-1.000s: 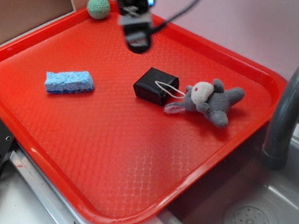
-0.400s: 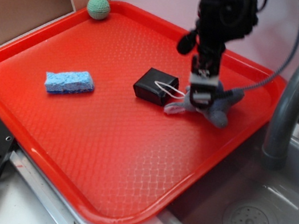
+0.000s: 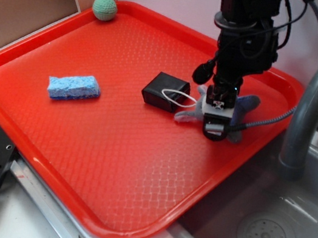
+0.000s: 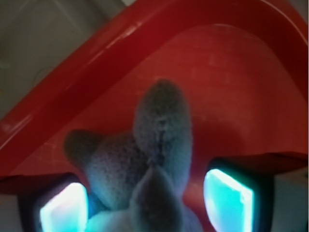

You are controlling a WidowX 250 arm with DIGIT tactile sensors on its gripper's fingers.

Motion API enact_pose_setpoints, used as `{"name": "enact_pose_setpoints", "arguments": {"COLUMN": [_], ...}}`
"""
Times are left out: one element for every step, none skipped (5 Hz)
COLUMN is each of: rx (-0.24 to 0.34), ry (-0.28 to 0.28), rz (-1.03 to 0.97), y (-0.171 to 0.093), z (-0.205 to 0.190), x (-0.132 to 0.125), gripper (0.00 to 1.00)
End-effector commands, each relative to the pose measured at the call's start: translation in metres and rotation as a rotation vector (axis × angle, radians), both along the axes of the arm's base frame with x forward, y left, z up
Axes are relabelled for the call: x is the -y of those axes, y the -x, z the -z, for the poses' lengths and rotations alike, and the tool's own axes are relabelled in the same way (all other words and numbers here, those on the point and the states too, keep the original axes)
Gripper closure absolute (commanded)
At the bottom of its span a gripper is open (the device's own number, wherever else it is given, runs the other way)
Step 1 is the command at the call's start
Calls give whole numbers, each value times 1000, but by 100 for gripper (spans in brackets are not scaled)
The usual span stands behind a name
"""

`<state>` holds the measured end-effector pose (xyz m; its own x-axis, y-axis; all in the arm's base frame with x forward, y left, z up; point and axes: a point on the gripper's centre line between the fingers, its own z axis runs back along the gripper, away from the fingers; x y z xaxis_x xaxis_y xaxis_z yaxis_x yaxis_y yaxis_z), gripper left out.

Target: Grab the gray animal.

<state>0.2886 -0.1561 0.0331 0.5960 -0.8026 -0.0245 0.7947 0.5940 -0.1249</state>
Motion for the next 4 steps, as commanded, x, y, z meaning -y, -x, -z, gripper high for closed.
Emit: {"name": "enact_pose_setpoints", "arguments": {"rx": [-15,-5,63,142], "ry": [6,-20,-50,-22], "rz": [-8,-20,-81,-235], "y": [6,5,10,18], "z": [11,8,-35,-83], "x": [-8,-9,-21,-45], "gripper": [100,100,100,100]}}
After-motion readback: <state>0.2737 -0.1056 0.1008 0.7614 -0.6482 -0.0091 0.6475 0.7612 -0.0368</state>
